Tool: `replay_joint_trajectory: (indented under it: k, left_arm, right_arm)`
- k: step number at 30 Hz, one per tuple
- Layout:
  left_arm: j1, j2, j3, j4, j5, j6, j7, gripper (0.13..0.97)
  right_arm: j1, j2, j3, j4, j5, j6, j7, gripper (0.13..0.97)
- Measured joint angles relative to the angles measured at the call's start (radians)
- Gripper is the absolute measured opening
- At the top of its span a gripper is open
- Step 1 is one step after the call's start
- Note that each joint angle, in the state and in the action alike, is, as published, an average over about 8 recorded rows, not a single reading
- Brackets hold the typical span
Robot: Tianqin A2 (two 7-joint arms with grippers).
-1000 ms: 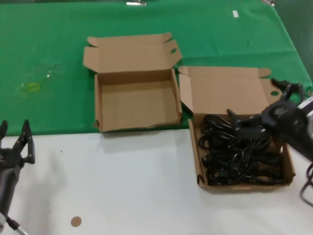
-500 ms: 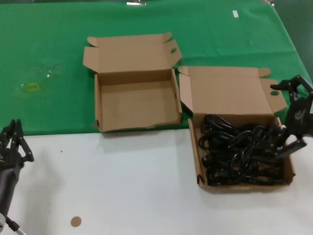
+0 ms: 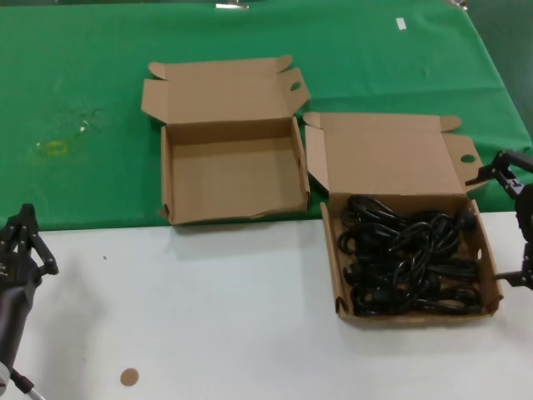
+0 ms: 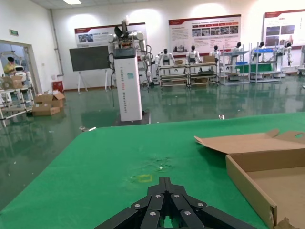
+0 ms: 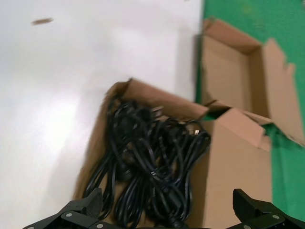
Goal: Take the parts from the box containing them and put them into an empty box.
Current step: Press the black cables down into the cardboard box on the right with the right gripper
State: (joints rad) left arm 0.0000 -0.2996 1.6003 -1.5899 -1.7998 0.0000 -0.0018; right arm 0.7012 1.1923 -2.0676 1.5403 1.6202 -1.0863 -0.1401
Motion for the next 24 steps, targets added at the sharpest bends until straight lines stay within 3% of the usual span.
replay_joint_trajectory:
  k: [9,24]
  left_arm:
    - [0.0,0.0,0.0,0.0,0.0,0.0,0.0,0.144]
    - [0.0,0.0,0.0,0.0,0.0,0.0,0.0,0.144]
  right_arm:
    - [0.122,-0.11,-0.024,-0.061,-0.158,-0.156,-0.104,0.966]
    - [0.123,-0.25,-0.027,-0.185,-0.241,-0.161,-0.192,0.966]
